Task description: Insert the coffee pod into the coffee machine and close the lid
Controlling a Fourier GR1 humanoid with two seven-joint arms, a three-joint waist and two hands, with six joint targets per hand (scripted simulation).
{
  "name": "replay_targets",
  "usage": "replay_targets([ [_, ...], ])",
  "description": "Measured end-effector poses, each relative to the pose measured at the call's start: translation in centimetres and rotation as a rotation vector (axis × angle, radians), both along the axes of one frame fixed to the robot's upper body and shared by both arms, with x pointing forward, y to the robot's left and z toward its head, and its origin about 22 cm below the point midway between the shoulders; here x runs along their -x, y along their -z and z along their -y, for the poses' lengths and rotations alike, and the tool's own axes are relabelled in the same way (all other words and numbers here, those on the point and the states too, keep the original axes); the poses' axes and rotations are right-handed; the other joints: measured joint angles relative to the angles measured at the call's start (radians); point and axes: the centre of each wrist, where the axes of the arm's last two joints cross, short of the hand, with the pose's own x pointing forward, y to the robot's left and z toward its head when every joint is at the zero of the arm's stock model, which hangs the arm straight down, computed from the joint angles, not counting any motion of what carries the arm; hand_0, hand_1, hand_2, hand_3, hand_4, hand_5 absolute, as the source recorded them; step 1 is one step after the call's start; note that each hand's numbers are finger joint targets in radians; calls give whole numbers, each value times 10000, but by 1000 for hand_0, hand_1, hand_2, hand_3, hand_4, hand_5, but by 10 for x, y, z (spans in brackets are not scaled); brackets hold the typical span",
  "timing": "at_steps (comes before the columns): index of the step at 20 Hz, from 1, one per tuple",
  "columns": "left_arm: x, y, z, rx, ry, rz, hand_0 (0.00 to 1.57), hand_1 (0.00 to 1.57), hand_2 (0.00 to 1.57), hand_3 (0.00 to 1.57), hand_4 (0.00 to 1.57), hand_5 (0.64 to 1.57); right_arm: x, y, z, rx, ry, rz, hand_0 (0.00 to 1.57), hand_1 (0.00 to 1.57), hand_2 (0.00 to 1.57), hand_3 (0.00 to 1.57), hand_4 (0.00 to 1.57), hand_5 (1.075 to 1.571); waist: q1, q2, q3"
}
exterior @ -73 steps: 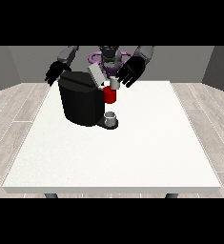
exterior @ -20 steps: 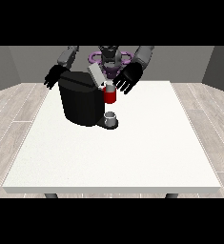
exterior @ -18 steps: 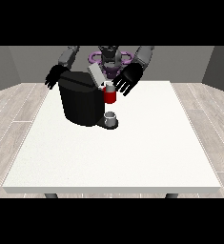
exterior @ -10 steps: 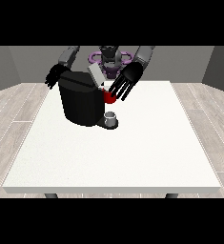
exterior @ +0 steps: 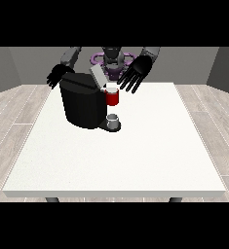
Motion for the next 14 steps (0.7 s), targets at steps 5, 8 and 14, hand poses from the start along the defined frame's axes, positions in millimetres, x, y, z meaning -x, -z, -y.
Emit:
replay_targets([
  [5,4,27,0,545,72,-549,0,0,0,0,0,1571,10,11,13,-135,198,-428,0,0,0,0,424,1571,290,-702,-2],
  [8,6,48,-1,1784,-5,-953,0,0,0,0,0,1571,20,20,14,-187,335,-730,0,0,0,0,399,1571,528,-1276,-6],
  [14,22,120,12,5460,-107,-1931,0,0,0,0,0,1571,40,36,32,25,528,-1210,0,0,0,0,366,1571,1218,-2540,-14],
])
